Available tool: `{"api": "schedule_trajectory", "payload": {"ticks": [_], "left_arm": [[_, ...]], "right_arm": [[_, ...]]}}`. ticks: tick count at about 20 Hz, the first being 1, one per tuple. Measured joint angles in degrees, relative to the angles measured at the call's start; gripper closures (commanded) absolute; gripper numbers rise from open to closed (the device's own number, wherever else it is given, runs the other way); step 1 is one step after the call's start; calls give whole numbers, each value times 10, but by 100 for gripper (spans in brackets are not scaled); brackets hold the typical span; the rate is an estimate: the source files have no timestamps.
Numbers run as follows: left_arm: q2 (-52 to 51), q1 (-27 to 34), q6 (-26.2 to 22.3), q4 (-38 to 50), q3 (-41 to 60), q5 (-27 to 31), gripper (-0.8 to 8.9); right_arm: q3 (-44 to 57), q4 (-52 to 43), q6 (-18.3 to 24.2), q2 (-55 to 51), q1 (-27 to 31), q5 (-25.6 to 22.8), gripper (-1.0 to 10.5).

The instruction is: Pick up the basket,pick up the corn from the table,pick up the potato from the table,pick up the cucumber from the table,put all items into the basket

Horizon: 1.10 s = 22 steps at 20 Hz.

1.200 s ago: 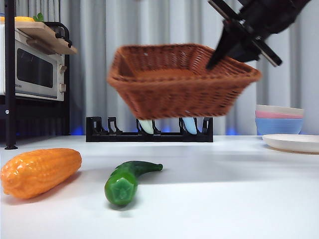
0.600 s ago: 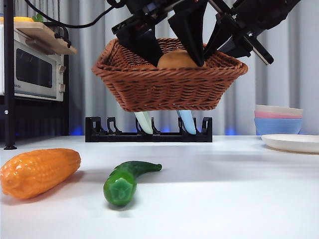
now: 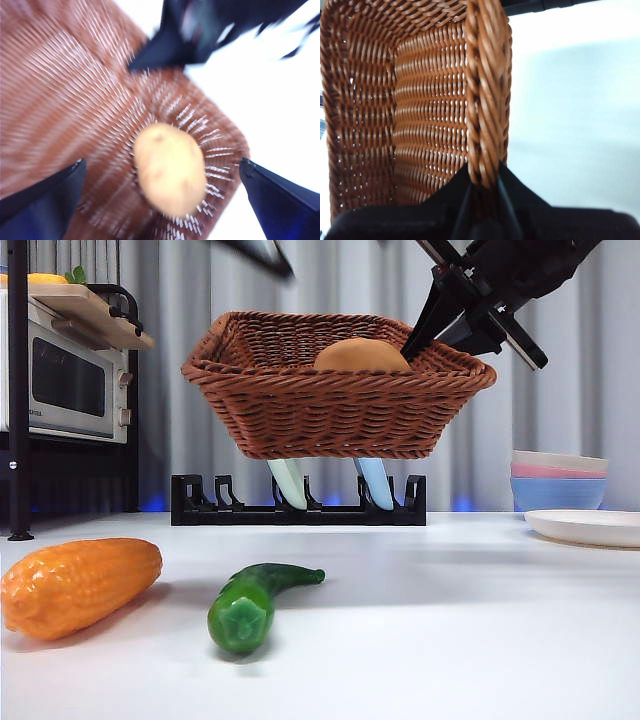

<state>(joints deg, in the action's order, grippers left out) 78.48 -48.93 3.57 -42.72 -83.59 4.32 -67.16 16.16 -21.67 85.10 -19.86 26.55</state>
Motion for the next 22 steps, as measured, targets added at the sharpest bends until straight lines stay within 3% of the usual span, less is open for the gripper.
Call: {"api": "schedule_trajectory", "payload": {"ticks": [5, 10, 12, 16, 19, 22], "left_arm": [[-156, 0, 10, -166, -36, 9, 190], [-236, 0, 75, -333, -22, 74, 219], [-258, 0, 100, -327, 16, 74, 288], [-275, 0, 137, -256, 152, 75, 288], [-239, 2, 151, -152, 259, 70, 288], [-179, 28, 151, -98, 294, 60, 288]], "right_arm": [[0, 0, 0, 0, 15, 1, 958], [0, 0, 0, 0, 49, 0, 958], [0, 0, 0, 0, 57, 0, 958], [0, 0, 0, 0, 67, 1, 958], [0, 1, 0, 0, 69, 1, 958], [0, 1, 0, 0, 71, 0, 958]]}}
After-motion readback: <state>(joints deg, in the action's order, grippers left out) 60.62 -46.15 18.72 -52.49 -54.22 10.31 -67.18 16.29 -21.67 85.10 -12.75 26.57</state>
